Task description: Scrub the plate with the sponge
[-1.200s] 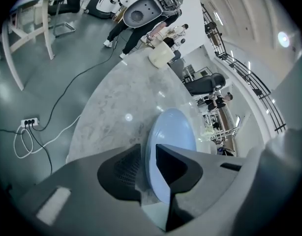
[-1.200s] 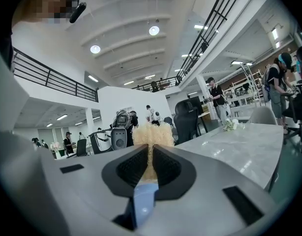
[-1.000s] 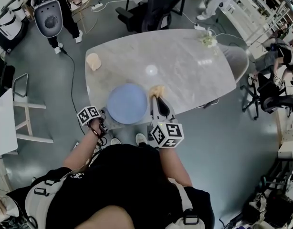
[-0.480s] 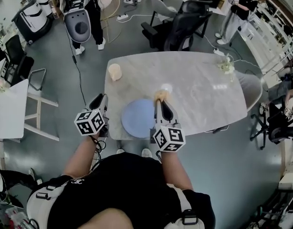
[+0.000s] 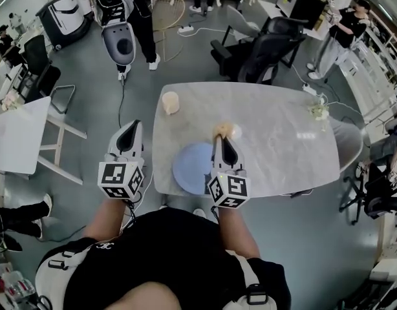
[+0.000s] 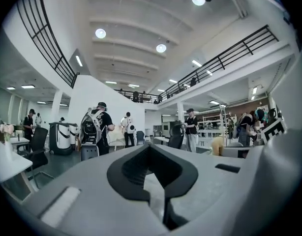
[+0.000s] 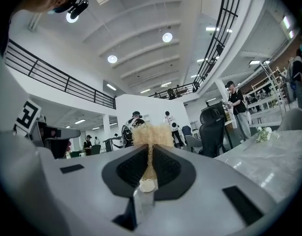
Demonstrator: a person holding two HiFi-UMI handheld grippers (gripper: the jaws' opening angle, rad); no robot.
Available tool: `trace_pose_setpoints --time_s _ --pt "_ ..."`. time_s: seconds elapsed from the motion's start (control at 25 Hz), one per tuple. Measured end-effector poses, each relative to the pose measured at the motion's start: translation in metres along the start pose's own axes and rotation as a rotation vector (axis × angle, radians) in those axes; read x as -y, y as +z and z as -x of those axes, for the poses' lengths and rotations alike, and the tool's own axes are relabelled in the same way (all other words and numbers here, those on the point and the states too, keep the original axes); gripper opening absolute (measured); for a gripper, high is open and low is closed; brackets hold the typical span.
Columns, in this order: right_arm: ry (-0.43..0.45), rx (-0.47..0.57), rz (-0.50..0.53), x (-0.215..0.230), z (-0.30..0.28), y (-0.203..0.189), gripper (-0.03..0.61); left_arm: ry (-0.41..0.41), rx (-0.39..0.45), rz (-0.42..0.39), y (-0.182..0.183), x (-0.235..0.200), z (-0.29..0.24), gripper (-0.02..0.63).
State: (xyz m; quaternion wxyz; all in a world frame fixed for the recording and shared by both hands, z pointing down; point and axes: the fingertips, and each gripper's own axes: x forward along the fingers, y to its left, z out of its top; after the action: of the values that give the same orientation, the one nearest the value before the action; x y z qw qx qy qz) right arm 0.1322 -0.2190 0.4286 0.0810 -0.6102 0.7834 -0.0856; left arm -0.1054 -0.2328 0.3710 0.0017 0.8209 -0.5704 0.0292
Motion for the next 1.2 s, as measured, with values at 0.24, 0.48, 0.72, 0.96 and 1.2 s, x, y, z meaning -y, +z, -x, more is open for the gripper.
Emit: trace_pose_setpoints --time_s 0.24,0.48,0.72,0.96,1.2 --pt "0.019 -0.031 0.041 -0.009 -0.002 -0.008 0.031 -0.001 -0.044 0.025 -0.012 -0.002 -0.001 0.005" --pt "0.012 -0.026 0.036 -0.008 0.000 -0.008 0.031 -0.010 -0.036 0.029 -0.014 0.001 -0.001 0.005" --pt "0.003 -0.019 0.036 -0.005 0.002 -0.007 0.031 -0.031 -0.048 0.048 -0.022 0.007 -0.003 0.005" --pt "-0.011 -0.007 0.052 -0.006 0.001 -0.002 0.031 -0.031 -0.055 0.057 -0.027 0.003 -0.004 0.005" --pt "-0.009 0.034 0.122 -0.007 -0.004 0.021 0.031 -0.023 -0.060 0.050 -0.031 0.005 -0.006 0.005"
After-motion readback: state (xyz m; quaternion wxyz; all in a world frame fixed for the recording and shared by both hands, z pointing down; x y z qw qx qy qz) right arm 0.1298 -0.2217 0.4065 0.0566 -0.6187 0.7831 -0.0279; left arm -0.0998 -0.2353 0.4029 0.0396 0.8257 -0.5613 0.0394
